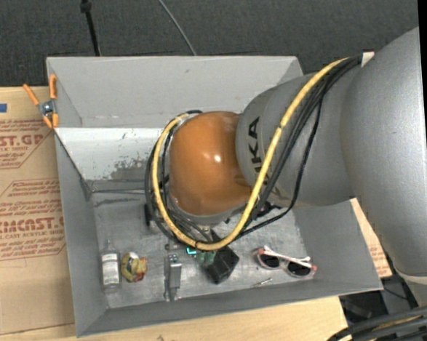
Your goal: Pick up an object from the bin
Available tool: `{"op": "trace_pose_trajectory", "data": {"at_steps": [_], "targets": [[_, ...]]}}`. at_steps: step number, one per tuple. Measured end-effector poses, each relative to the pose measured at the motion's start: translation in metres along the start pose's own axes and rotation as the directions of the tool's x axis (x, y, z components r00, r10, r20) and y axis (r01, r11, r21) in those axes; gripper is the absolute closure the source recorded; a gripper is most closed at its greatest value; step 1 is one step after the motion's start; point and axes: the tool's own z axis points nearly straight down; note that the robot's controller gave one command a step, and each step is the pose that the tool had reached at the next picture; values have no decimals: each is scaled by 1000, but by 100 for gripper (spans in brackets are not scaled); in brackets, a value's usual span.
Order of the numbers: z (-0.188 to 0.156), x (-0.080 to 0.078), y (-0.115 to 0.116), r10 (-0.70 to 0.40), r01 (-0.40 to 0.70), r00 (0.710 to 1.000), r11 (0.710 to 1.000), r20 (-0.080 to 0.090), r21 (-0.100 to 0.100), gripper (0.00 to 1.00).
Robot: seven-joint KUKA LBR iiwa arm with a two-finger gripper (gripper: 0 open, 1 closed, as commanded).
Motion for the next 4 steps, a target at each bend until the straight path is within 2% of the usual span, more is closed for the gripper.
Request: {"op": "trace_pose_trajectory", "data": {"at_steps": [1, 2, 3, 4], "targets": [[-3, -2, -1, 2, -2, 1000, 1000, 7, -1, 0], [88, 4, 58, -94, 94, 996, 996, 8, -1, 100], [88, 4, 58, -93, 93, 996, 996, 8, -1, 100], [29, 6, 52, -84, 84, 997, 997, 1, 1, 100]]}}
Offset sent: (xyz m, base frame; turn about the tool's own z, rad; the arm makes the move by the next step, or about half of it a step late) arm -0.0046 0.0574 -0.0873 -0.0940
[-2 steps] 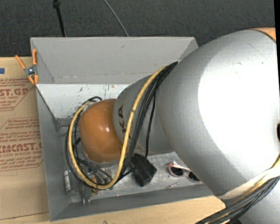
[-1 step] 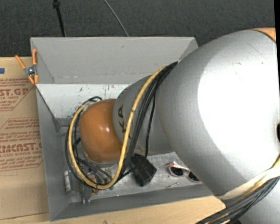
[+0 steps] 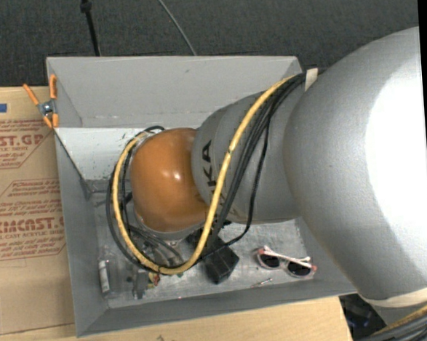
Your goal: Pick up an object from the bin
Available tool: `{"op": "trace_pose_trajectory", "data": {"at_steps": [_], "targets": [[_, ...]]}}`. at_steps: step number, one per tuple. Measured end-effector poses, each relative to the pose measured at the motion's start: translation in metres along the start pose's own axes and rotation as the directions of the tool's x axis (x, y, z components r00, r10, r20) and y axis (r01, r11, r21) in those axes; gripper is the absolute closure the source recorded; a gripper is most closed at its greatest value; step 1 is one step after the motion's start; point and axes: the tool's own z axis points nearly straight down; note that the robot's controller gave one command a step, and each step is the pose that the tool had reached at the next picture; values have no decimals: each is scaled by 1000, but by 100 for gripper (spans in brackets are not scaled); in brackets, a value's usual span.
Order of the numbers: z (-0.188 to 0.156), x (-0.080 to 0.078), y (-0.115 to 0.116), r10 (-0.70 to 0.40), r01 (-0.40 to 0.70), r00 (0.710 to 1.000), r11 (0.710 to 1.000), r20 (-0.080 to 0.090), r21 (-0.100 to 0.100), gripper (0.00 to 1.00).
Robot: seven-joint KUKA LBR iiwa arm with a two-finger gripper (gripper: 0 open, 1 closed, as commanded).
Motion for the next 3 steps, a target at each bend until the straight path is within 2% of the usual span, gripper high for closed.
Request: {"op": "trace_pose_trajectory", "data": {"at_steps": [1, 2, 3], "targets": [[-16, -1, -1, 5, -5, 1000, 1000, 1, 0, 100], [-6, -19, 5, -59, 59, 998, 998, 22, -5, 100], [29, -15, 2, -88, 88, 996, 996, 1, -1, 100]]}}
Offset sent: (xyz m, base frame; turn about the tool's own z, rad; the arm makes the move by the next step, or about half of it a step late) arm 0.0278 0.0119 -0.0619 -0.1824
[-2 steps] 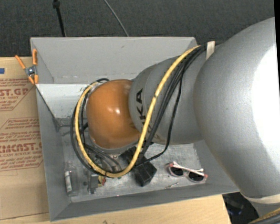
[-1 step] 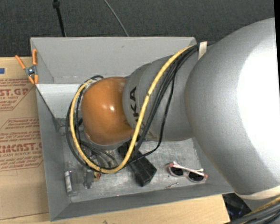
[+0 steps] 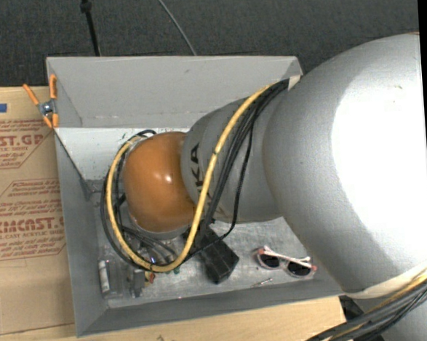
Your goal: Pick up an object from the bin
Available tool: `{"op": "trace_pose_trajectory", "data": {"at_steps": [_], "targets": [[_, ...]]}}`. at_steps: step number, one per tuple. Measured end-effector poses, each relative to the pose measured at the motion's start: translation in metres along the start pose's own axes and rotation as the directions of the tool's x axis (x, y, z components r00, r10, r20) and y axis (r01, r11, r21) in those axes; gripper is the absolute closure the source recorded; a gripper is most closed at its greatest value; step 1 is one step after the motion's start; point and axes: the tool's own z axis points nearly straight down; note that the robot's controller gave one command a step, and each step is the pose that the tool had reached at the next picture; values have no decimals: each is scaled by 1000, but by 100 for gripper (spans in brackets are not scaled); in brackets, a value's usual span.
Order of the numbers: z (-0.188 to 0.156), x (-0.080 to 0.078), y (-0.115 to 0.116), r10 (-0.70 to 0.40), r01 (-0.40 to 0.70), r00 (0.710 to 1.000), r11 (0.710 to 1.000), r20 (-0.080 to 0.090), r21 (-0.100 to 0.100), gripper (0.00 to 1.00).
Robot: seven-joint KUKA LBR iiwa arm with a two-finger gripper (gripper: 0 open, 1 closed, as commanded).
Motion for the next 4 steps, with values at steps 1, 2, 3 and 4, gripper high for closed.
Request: {"op": "trace_pose_trajectory", "data": {"at_steps": [1, 2, 3, 4], "targets": [[-37, 1, -2, 34, -34, 999, 999, 4, -1, 100], [-69, -15, -6, 46, -46, 999, 999, 6, -2, 100], [-70, 1, -10, 51, -51, 999, 999, 6, -2, 100], [-74, -32, 5, 54, -54, 999, 999, 7, -2, 100]]}}
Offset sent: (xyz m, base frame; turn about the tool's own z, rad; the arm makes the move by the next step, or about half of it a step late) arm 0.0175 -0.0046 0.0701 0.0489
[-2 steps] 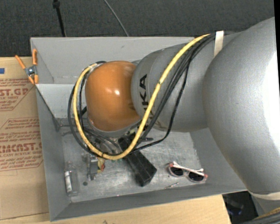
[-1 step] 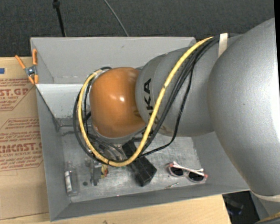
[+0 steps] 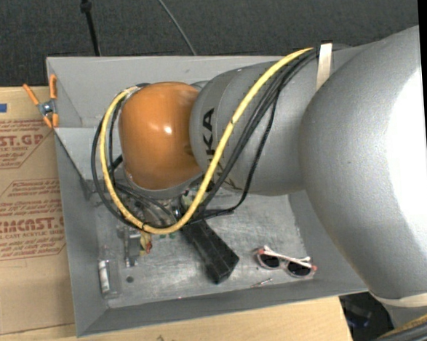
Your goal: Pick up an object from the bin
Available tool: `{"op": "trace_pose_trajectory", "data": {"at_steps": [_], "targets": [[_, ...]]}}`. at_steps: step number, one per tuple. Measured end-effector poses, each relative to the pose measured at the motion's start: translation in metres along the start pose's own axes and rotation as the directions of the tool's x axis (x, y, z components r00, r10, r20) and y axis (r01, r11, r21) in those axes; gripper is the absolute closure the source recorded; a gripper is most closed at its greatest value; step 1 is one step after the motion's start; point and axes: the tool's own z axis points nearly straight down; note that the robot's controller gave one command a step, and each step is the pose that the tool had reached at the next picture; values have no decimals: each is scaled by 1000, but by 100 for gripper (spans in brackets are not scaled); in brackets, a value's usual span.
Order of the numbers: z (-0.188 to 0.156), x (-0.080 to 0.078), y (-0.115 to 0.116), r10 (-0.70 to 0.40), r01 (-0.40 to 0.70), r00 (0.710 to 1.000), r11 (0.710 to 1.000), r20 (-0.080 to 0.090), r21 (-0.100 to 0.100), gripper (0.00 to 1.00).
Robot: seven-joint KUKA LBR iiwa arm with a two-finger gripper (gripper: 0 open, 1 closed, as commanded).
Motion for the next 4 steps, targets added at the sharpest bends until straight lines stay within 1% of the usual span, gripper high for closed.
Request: {"op": "trace_pose_trajectory", "data": {"at_steps": [2, 3, 4], "targets": [[-6, -1, -1, 3, -3, 1000, 1000, 0, 0, 100], [-11, -13, -2, 3, -3, 1000, 1000, 0, 0, 100], [15, -4, -8, 6, -6, 1000, 1000, 1, 0, 100]]}}
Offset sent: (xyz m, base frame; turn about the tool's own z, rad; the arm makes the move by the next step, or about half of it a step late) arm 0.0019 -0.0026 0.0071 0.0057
